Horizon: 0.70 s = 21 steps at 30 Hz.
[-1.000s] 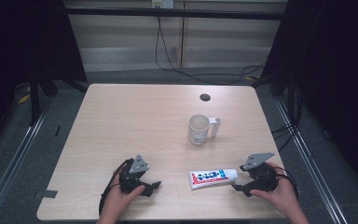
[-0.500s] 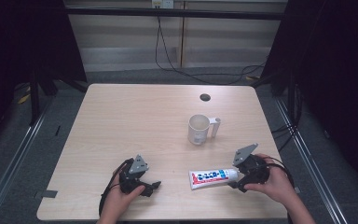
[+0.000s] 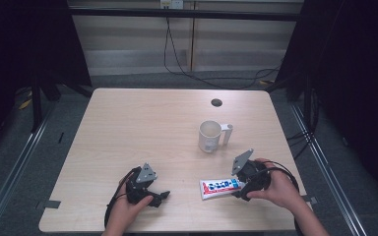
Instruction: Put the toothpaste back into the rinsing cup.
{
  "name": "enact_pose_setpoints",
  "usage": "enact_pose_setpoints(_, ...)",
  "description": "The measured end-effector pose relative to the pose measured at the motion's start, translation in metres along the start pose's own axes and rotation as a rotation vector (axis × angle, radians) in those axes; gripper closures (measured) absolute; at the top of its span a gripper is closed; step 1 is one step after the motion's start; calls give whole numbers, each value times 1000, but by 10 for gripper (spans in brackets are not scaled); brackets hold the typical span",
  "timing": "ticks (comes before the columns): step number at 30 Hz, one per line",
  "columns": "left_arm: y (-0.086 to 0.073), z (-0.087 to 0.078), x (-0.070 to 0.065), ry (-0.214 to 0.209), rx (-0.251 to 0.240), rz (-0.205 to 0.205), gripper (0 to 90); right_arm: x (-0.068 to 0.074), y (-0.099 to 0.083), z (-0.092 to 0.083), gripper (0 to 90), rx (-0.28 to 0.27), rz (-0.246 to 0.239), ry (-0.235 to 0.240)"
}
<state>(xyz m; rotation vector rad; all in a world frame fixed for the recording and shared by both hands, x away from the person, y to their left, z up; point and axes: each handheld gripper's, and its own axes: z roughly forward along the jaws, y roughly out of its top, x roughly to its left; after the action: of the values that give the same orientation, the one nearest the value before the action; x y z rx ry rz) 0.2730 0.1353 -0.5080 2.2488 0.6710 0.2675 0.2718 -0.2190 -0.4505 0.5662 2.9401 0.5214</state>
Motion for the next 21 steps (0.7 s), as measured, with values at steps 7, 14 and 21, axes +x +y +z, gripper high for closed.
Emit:
enact_pose_setpoints(7, 0, 0, 0, 0, 0, 1, 142, 1, 13, 3, 260, 2, -25, 13)
enact_pose_setpoints(14, 0, 0, 0, 0, 0, 1, 143, 2, 23, 10, 259, 21, -51, 27)
enact_pose_setpoints(21, 0, 0, 0, 1, 3, 0, 143, 4, 32, 18, 258, 53, -85, 34)
